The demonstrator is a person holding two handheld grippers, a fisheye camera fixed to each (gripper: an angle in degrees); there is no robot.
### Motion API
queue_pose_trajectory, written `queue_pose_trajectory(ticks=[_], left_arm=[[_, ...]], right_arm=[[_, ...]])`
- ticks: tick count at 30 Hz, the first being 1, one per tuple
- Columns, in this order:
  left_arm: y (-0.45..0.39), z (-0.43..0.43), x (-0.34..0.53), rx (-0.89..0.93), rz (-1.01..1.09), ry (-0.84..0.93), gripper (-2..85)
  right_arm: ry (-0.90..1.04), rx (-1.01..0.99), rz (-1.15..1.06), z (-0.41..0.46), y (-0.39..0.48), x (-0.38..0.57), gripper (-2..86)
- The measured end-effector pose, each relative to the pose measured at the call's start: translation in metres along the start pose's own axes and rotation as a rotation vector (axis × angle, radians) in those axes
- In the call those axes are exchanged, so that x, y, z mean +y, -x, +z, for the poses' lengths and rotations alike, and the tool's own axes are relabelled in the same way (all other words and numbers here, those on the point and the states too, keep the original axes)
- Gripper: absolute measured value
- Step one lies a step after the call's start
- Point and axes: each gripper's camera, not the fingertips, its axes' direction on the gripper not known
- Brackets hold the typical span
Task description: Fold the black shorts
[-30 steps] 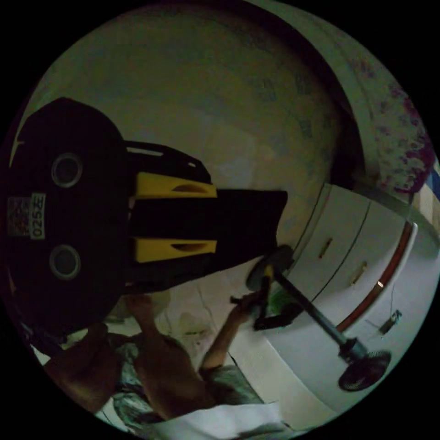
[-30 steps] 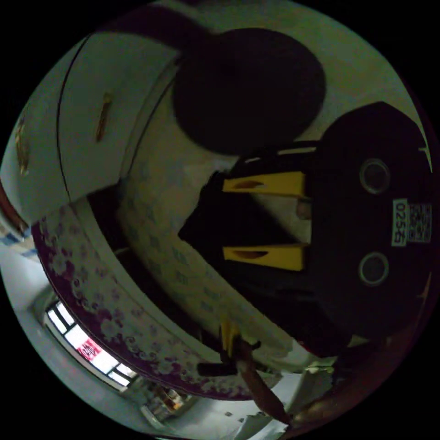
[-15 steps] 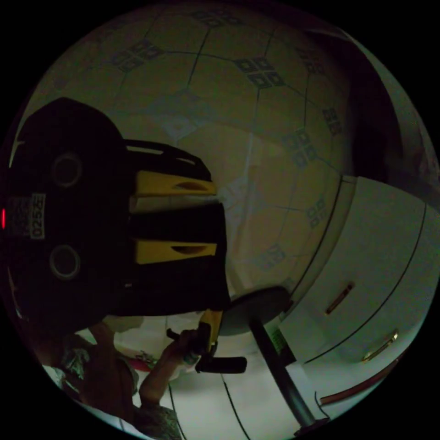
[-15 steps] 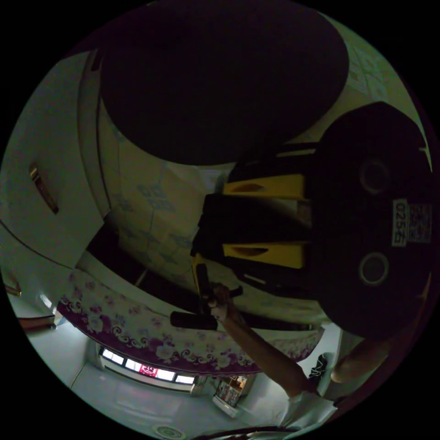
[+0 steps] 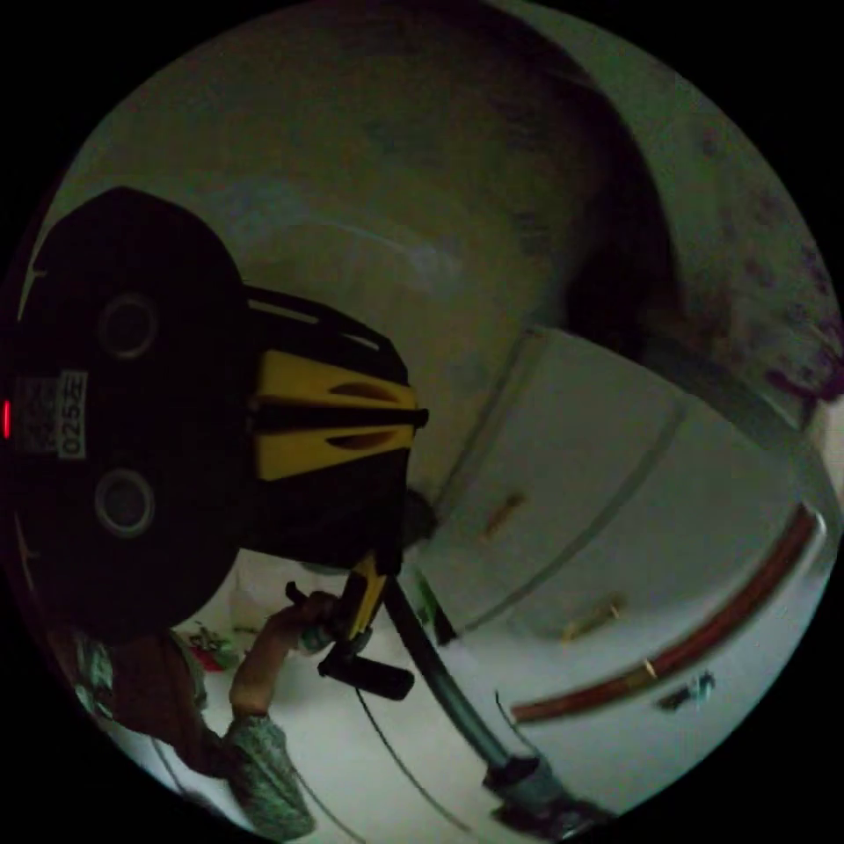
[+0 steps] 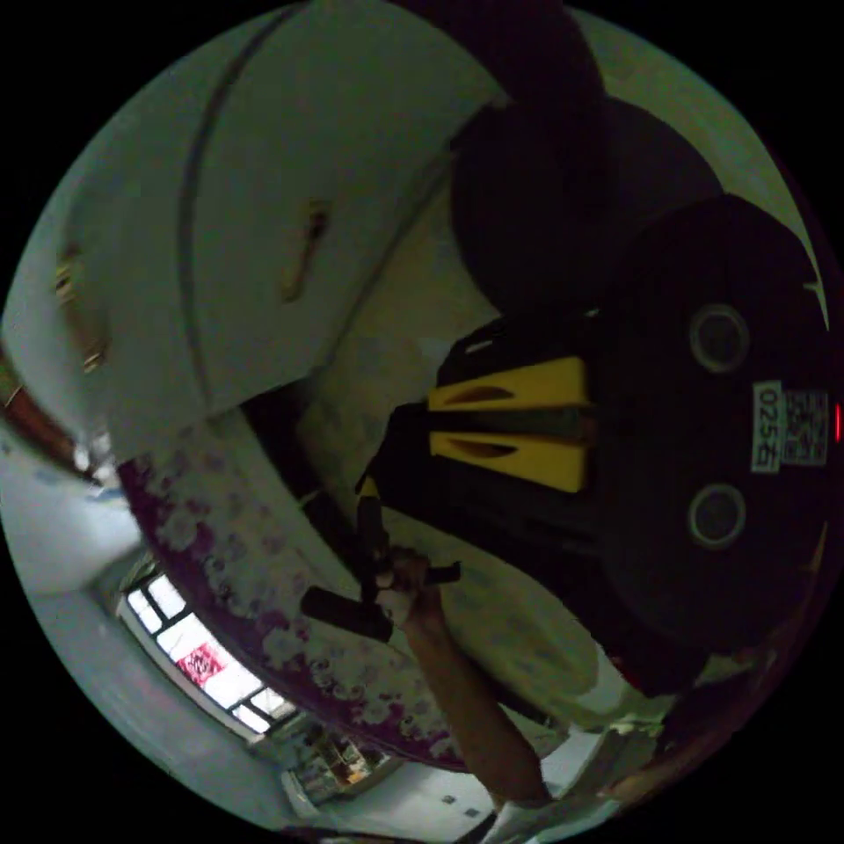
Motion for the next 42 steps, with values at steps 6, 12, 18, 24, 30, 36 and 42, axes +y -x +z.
queue_pose_trajectory(ticks=[6, 12, 18, 24, 30, 36, 42], left_arm=[[-0.058, -0.165, 0.033, 0.139, 0.322, -0.24, -1.2], [-0.097, -0.335, 0.19, 0.059, 0.371, -0.201, -1.3], [-0.171, -0.448, 0.37, -0.117, 0.222, -0.2, -1.1], [-0.215, -0.509, 0.505, -0.162, 0.01, -0.274, -1.0], [-0.247, -0.545, 0.573, -0.12, -0.065, -0.469, -1.1], [-0.313, -0.609, 0.584, -0.135, 0.001, -0.54, 1.2], [-0.361, -0.644, 0.653, -0.226, -0.41, -0.686, 2.9]], right_arm=[[-0.137, -0.34, -0.179, -0.059, 0.078, -0.028, 4.2], [0.091, -0.836, -0.422, -0.027, 0.216, 0.023, 4.3], [0.392, -1.088, -0.577, 0.028, 0.378, 0.113, 4.2], [0.528, -1.023, -0.803, 0.059, 0.515, 0.205, 4.1], [0.572, -0.93, -0.868, 0.082, 0.589, 0.239, 4.3], [0.613, -1.062, -0.914, 0.075, 0.662, 0.211, 5.5], [1.028, -0.919, -1.302, 0.144, 0.727, 0.302, 11.9]])
